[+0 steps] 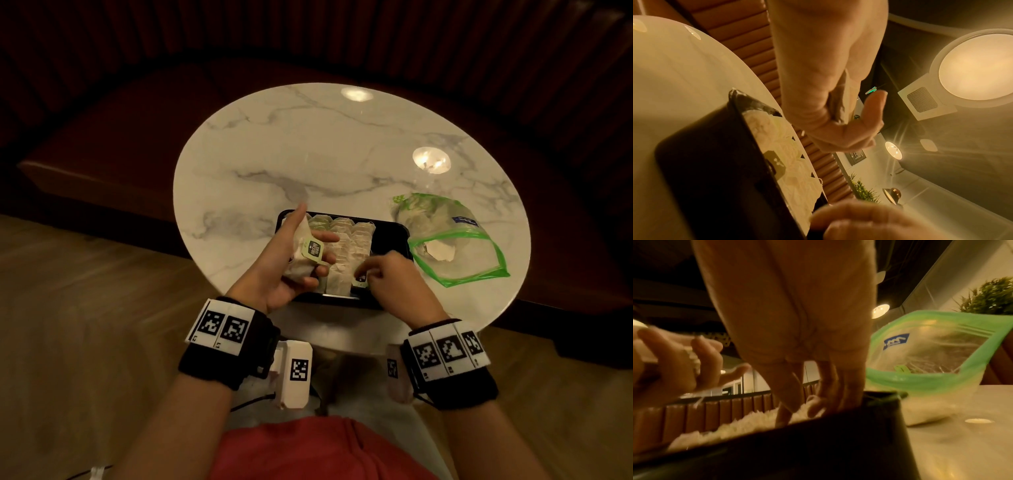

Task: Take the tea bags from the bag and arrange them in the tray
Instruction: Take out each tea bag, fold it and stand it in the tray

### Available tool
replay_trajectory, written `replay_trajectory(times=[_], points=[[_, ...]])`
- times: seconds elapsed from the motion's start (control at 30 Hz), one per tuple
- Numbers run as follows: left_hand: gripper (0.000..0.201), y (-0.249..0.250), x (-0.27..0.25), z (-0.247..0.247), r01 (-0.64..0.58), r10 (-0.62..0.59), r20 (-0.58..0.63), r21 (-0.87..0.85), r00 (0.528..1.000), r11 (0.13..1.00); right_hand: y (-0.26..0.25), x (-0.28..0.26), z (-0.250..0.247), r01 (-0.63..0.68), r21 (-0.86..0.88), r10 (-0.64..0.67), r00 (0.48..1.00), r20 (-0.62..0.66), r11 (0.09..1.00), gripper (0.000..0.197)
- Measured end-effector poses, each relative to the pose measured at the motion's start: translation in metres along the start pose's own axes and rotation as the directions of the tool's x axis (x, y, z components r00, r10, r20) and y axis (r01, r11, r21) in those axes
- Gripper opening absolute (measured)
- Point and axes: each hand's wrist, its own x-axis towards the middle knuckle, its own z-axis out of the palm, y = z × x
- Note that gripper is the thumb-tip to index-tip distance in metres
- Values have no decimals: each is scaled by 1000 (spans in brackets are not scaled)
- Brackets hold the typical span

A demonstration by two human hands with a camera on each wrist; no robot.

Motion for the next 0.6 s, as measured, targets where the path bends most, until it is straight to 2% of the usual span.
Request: replay_trajectory(times=[0.1, 0.17, 0.4, 0.5, 0.6], points=[[65, -2, 0, 1, 0, -1, 13, 55, 1000, 998, -23, -8, -17, 225, 211, -179, 960, -213, 951, 20], [63, -3, 0, 2, -4, 1, 39, 80, 999, 997, -36, -11, -24, 303, 321, -232, 942, -240, 897, 15], [61, -4, -1, 7, -18, 12, 92, 69, 996, 997, -41, -7, -21, 271, 378, -266, 962, -68, 885, 15], [51, -5, 0, 8, -52, 51, 19, 41, 999, 998, -39, -10, -25, 255, 422, -248, 966, -73, 870, 4], [36, -6, 3, 6, -139, 137, -115, -14, 984, 990, -36, -11, -35, 235, 493, -218, 972, -92, 838, 5]])
